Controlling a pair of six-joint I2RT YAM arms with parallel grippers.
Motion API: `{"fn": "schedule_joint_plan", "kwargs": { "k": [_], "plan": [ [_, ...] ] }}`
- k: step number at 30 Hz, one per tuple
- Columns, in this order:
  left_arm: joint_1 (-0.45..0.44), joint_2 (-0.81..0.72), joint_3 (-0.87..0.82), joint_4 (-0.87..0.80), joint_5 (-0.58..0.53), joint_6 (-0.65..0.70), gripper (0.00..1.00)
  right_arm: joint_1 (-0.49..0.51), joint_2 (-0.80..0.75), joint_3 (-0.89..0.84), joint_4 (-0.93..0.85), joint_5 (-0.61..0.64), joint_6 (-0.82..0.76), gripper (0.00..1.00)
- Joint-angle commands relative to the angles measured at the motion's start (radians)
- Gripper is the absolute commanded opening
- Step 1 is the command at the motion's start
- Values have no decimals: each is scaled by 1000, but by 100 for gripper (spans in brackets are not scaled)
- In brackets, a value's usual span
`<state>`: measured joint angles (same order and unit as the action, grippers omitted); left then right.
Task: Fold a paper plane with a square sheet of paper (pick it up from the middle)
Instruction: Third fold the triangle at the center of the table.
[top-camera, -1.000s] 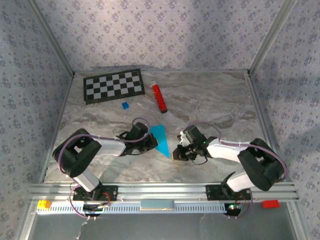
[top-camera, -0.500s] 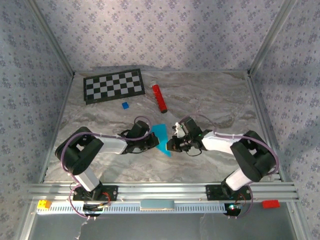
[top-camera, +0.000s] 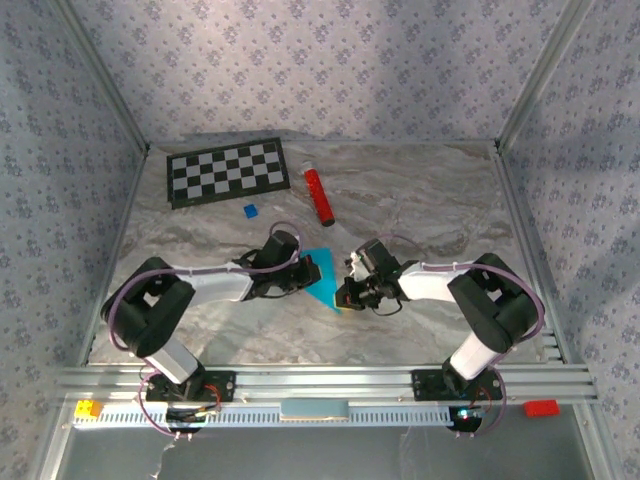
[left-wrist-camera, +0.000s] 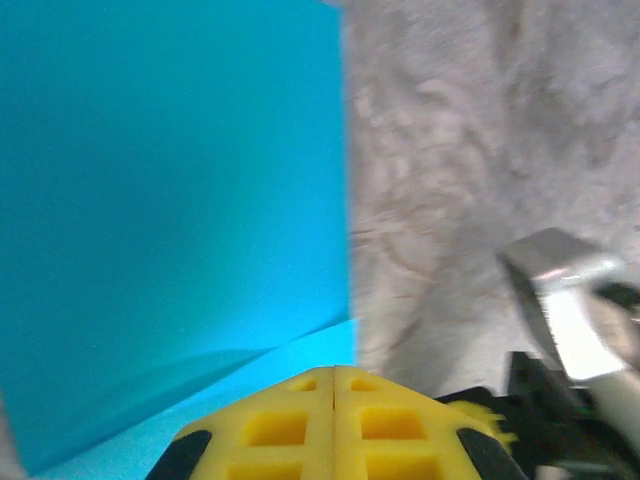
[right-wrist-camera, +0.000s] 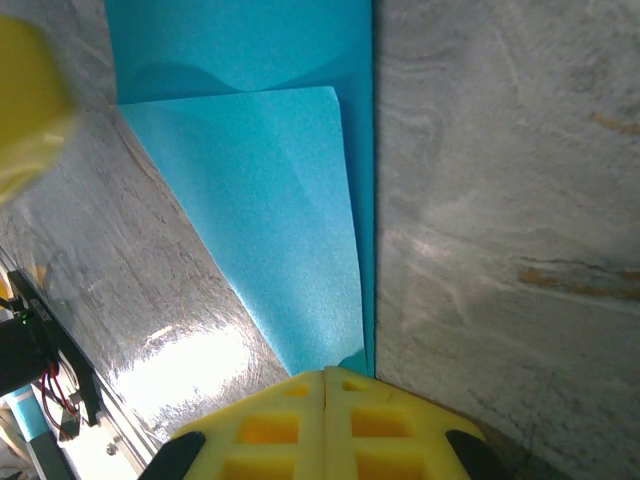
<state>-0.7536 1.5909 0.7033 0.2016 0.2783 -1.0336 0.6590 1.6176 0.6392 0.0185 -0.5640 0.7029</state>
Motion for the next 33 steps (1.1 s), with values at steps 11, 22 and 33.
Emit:
{"fn": "schedule_joint_plan", "kwargs": {
  "k": [11,22,33],
  "plan": [
    [-93,58,-83,127,7,-89,0,8,33,-12,-111,78,10,0],
    [-82,80,-125,115,-47,-61,0,8,41,-24,-114,88,5,0],
    [8,17,-167,70,-53,-1,0,11,50,-30,-124,95,0,0]
  ]
}}
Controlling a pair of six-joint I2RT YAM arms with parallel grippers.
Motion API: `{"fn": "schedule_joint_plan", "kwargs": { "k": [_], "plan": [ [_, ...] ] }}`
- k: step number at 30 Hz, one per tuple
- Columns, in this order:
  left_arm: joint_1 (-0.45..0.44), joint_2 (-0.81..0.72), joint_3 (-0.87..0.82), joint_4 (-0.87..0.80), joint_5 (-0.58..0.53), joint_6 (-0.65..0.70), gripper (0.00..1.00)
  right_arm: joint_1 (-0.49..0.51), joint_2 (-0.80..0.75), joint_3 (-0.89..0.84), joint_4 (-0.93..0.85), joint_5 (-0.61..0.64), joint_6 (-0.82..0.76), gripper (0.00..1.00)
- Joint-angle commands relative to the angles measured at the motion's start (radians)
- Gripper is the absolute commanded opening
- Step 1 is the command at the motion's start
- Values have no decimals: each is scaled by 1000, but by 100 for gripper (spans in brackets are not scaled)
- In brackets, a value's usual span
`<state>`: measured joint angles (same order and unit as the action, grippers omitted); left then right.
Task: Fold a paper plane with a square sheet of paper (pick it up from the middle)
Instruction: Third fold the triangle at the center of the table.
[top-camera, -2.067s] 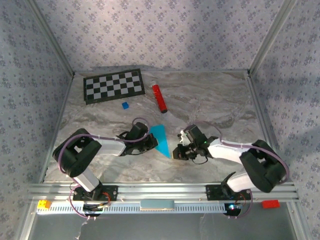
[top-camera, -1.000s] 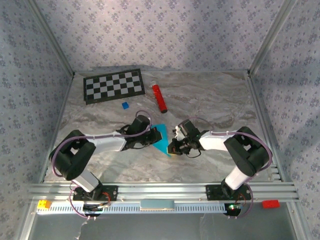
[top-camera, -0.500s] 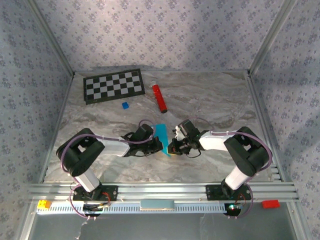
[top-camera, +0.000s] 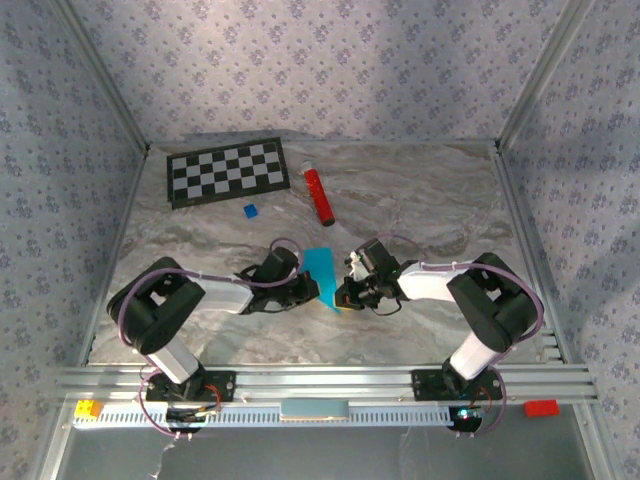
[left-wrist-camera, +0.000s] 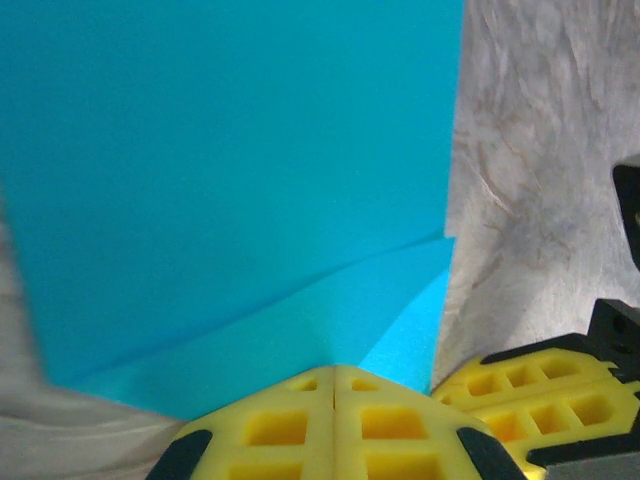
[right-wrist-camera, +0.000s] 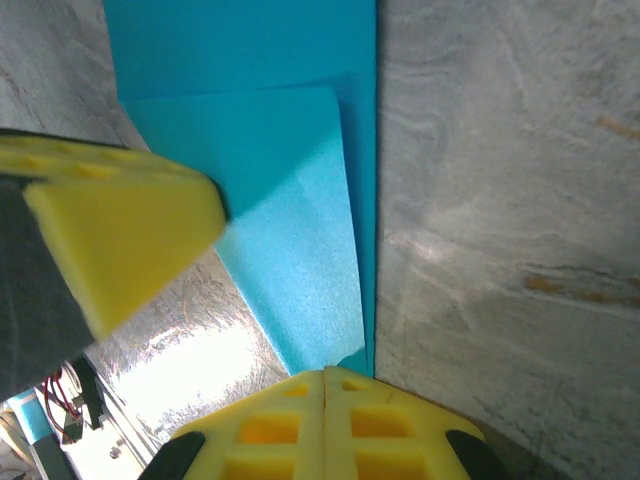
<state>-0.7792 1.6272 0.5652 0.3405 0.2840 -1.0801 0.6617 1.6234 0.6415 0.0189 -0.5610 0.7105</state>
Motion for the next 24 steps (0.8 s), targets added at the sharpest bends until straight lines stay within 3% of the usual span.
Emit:
{"fn": "schedule_joint_plan", "kwargs": {
  "k": [1,15,24],
  "plan": [
    [42,-25,-34,-72,-59,51,0,7,43,-34,-124,93,-8,0],
    [144,-119,-104,-138,-84,90,0,12,18,-34,-129,86,-17,0],
    [139,-218,-54,-207,-48,92,0,19,-53,-26,-112,43,-8,0]
  ]
}}
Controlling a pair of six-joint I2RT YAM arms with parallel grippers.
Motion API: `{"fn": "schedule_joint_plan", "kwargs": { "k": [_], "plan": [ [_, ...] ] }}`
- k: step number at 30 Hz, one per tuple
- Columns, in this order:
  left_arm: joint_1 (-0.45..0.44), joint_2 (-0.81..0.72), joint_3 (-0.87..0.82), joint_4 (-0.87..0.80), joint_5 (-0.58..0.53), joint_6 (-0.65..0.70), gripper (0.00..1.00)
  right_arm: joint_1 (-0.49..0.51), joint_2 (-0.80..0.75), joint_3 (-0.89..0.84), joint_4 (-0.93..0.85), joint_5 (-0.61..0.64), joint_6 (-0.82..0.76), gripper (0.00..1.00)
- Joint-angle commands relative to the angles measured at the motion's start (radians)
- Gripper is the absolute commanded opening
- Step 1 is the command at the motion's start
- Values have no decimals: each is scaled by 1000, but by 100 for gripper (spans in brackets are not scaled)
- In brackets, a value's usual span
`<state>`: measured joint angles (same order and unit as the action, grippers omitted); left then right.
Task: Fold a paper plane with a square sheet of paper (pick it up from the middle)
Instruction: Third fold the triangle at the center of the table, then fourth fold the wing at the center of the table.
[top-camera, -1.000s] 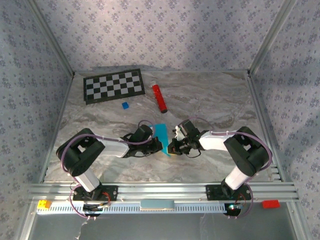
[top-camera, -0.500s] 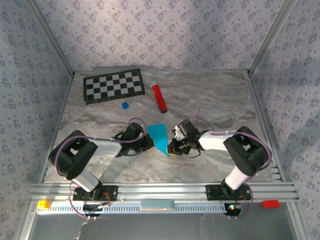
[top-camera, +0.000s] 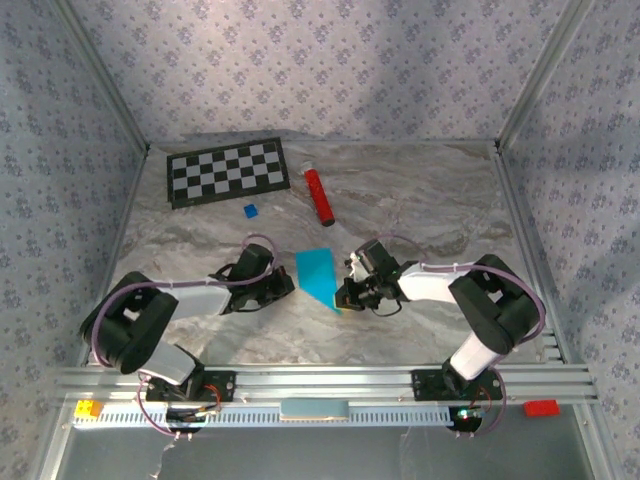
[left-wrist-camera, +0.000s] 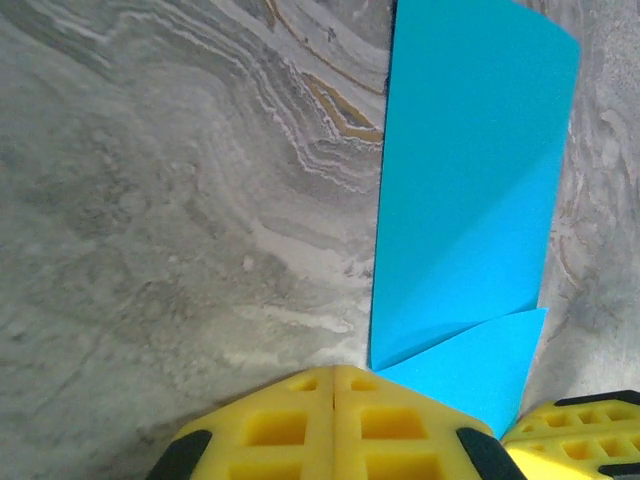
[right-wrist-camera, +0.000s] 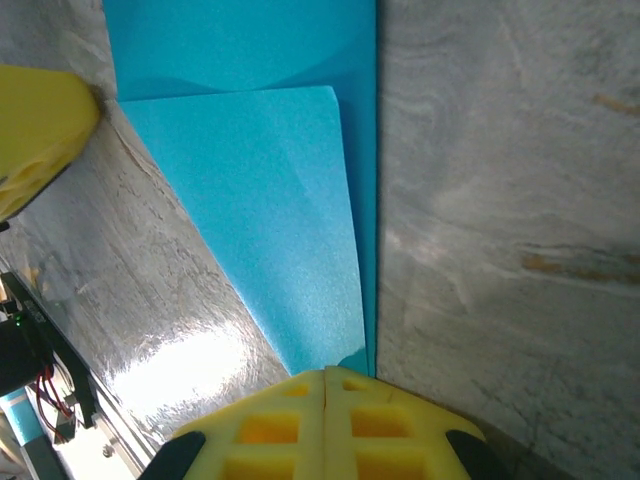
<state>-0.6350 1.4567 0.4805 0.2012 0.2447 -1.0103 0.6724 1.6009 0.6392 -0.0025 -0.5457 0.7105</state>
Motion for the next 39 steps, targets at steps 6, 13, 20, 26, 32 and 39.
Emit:
{"fn": "schedule_joint_plan", "kwargs": {
  "k": [6,13,20,26,32,39],
  "plan": [
    [-33,-123,66,-137,-33,40,3,-13,-186,-33,-133,97,-7,4],
    [-43,-114,69,-100,-27,18,11,-132,-222,-26,-125,110,-40,18],
    [-42,-82,91,-87,-15,7,22,-121,-122,36,-44,24,-43,29],
    [-38,-49,126,-91,2,7,28,-104,-27,84,-18,-11,-49,30],
    [-24,-22,154,-109,33,18,29,-86,34,126,-34,-19,-74,31],
    [-8,-20,138,-108,34,6,30,-81,73,134,-22,-39,-75,25]
  ]
}}
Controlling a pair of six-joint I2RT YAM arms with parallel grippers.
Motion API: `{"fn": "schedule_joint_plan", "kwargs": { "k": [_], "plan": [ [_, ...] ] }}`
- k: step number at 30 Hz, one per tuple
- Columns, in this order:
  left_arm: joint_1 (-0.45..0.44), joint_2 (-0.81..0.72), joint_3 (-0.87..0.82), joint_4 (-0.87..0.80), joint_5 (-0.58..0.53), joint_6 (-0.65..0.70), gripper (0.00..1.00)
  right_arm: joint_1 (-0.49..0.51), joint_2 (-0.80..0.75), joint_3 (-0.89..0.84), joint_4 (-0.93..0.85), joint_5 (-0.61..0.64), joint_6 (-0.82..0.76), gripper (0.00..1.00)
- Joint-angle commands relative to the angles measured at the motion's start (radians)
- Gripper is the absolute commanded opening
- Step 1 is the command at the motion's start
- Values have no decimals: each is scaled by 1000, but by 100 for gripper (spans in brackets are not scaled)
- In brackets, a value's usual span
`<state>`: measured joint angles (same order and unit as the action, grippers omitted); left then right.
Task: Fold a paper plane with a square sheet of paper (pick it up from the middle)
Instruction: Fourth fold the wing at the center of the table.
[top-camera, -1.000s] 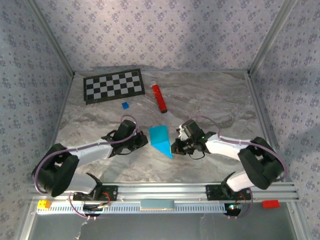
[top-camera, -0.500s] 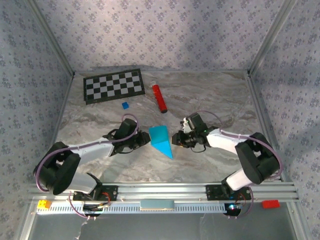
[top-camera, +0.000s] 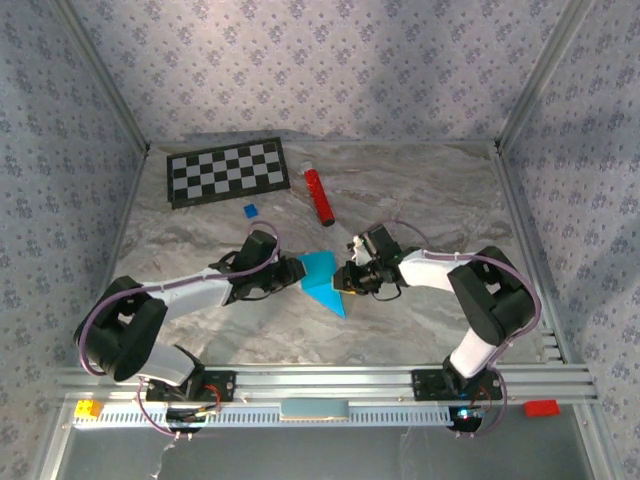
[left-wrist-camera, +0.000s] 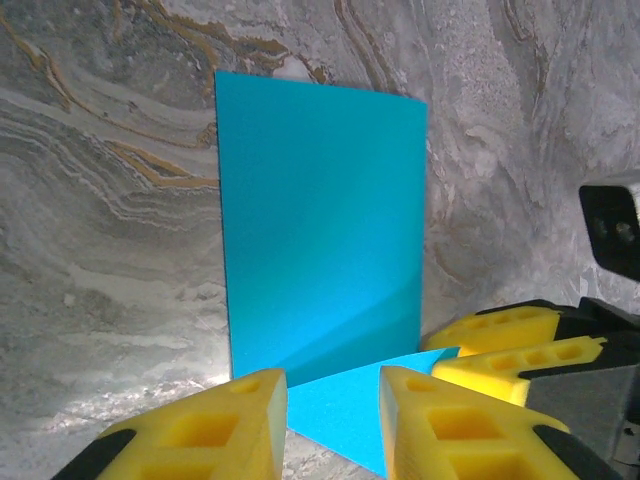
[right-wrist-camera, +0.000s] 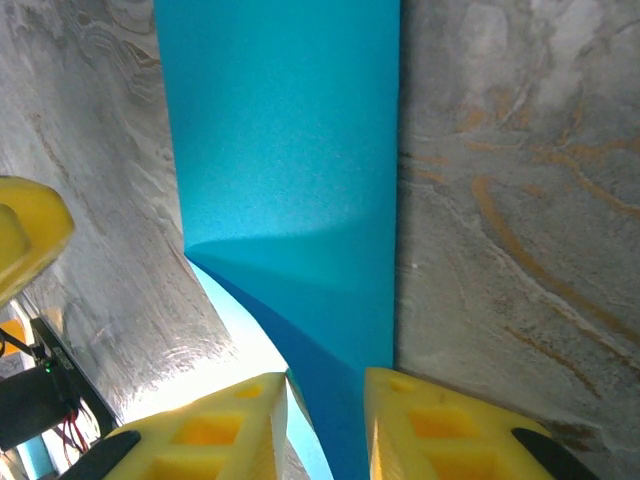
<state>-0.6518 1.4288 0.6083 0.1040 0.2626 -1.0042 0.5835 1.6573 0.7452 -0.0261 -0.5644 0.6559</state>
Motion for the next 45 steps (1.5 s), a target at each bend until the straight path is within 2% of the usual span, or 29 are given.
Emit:
{"fn": "schedule_joint_plan", "kwargs": {
  "k": [1,6,10,26,45],
  "plan": [
    [11,9,9,-10,18,-1,30,9,16,28,3,-19,-19,21],
    [23,10,6,-7,23,-8,30,8,6,25,-10,-17,-19,13],
    [41,13,-5,22,42,-17,37,6,-16,11,-13,-13,-20,9],
    [77,92,3,92,129,-51,53,-30,-82,-78,132,-100,5,4],
    [78,186,70,111,174,-45,53,-54,-114,-135,230,-128,56,3]
  ]
}}
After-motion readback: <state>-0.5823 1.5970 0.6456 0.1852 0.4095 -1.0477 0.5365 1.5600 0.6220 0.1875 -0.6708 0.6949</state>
